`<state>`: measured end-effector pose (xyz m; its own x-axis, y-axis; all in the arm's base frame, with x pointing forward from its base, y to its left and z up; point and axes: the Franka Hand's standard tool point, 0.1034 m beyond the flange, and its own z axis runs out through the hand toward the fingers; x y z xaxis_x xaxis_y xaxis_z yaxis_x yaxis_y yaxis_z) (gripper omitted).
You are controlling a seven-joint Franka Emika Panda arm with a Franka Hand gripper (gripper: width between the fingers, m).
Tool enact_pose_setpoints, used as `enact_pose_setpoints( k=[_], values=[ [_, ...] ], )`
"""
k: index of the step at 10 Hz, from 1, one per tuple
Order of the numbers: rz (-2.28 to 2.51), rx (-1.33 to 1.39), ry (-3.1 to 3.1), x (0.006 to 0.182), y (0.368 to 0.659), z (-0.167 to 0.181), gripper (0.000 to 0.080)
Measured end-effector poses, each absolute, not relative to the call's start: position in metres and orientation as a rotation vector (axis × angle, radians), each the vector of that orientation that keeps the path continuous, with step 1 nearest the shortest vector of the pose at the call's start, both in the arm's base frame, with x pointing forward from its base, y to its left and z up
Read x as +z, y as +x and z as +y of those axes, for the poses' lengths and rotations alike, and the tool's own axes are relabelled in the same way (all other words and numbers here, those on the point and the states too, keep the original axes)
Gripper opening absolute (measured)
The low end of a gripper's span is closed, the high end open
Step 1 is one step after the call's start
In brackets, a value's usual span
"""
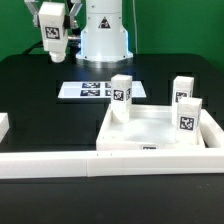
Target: Assemble square table
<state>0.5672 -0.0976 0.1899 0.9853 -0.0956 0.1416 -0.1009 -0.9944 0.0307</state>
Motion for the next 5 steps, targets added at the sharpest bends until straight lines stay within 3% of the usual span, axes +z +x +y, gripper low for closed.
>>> enact_pose_setpoints(
  k=[3, 5],
  values=[
    [-0.169, 0.539, 3.004, 0.186, 0.572, -0.102, 0.0287],
    [-0.246, 0.609, 3.005, 0.155, 0.573, -0.056, 0.0287]
  ],
)
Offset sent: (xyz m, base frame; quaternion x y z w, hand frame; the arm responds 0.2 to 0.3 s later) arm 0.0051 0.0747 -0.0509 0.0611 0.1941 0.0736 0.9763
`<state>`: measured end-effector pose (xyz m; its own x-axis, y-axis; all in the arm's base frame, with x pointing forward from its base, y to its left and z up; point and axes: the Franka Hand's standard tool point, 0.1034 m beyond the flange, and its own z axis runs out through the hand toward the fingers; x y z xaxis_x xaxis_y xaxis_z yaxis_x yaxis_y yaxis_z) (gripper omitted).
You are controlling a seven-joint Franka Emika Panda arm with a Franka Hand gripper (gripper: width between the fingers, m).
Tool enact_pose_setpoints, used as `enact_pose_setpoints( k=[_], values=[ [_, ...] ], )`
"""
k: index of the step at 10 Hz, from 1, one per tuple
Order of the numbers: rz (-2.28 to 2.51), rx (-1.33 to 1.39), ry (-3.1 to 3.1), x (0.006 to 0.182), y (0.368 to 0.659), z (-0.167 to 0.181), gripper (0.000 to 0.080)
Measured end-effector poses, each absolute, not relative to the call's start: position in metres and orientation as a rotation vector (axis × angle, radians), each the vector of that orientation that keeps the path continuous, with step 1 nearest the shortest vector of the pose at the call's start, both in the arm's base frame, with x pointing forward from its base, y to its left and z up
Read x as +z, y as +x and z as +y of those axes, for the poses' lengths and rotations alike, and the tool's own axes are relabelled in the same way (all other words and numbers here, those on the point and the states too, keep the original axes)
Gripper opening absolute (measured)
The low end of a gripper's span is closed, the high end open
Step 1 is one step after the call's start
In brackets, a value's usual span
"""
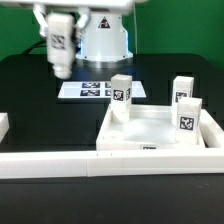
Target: Assemble square table
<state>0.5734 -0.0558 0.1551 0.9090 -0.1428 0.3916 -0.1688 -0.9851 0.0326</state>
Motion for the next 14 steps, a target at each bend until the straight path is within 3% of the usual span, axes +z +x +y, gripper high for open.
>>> enact_pose_setpoints(
  k=[2, 3, 8, 9, 10, 14],
  values=[
    [-0.289, 0.665, 3.005, 0.132, 0.599, -0.013, 0.0287],
    [-0.302, 0.657, 3.018, 0.133, 0.602, -0.004, 0.0287],
    [-0.244, 0.661, 3.005, 0.13, 0.599, -0.012, 0.0287],
    [-0.198, 0.688, 2.974, 0.122, 0.587, -0.037, 0.0287],
    [-0.214, 0.696, 2.987, 0.113, 0.582, -0.041, 0.0287],
    [-0.238, 0.717, 3.066, 0.109, 0.59, -0.024, 0.0287]
  ],
)
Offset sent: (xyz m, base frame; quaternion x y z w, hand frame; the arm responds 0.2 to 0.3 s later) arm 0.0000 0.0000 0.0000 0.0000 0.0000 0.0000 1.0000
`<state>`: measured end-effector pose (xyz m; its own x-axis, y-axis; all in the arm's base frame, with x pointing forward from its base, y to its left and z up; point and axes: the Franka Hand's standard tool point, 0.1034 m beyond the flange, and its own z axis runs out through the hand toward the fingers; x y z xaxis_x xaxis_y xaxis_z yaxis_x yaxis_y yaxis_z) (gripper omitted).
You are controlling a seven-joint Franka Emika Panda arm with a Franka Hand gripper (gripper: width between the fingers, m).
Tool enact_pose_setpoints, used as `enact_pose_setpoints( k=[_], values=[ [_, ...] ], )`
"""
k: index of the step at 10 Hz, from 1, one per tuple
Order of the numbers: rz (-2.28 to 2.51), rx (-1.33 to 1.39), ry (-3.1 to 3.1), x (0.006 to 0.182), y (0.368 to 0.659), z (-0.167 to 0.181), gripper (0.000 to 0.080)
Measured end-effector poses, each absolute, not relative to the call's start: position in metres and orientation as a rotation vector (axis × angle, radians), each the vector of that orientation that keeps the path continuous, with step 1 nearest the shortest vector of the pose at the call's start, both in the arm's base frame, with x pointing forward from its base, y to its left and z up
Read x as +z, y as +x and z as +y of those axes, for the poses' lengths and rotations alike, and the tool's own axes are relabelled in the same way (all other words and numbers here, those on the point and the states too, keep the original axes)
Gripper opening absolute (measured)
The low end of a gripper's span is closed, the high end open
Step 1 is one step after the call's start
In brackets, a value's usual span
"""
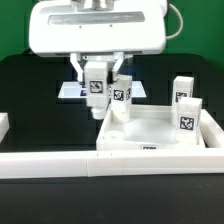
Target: Assemble square table
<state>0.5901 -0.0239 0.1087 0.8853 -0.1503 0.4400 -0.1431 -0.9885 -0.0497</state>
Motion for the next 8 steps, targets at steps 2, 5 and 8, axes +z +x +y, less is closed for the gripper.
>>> enact_pose_setpoints(
  k=[2, 5, 8],
  values=[
    [0.254, -0.712, -3.023, 0.096, 0.6, -0.006, 0.0287],
    [0.25, -0.694, -3.029, 0.084, 0.599, -0.003, 0.0287],
    [0.249, -0.696, -3.034, 0.083, 0.599, -0.007, 0.0287]
  ],
)
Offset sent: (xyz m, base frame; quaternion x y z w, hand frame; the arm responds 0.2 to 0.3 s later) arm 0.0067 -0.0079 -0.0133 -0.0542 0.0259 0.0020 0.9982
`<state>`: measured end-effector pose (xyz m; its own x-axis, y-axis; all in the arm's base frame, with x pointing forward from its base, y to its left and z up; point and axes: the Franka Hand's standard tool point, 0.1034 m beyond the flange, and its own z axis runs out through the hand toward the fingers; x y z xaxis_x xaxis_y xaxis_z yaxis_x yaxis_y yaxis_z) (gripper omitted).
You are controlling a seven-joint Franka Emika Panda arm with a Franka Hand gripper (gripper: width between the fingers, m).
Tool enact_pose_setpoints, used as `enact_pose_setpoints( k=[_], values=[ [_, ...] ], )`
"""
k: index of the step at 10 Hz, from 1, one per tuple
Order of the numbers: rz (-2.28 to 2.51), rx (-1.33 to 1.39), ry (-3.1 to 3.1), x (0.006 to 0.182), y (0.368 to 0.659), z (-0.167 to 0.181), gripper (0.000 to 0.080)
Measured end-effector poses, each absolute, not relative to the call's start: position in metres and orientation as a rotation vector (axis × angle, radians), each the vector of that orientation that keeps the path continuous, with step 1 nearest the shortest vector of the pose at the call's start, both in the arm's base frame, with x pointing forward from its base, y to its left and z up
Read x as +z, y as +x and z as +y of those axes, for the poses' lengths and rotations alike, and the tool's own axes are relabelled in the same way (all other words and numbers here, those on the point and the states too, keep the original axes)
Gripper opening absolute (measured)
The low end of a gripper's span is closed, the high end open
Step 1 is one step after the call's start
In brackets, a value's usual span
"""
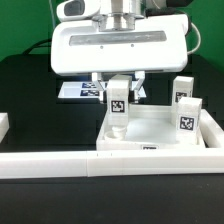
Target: Assemble square table
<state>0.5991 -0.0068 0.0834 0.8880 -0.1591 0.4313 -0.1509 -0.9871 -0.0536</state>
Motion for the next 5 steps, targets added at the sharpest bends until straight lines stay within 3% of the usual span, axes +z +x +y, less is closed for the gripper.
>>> enact_pose_setpoints(
  k=[5],
  values=[
    [0.261, -0.73, -3.047, 0.0732, 0.5949, -0.0146, 0.0287]
  ],
)
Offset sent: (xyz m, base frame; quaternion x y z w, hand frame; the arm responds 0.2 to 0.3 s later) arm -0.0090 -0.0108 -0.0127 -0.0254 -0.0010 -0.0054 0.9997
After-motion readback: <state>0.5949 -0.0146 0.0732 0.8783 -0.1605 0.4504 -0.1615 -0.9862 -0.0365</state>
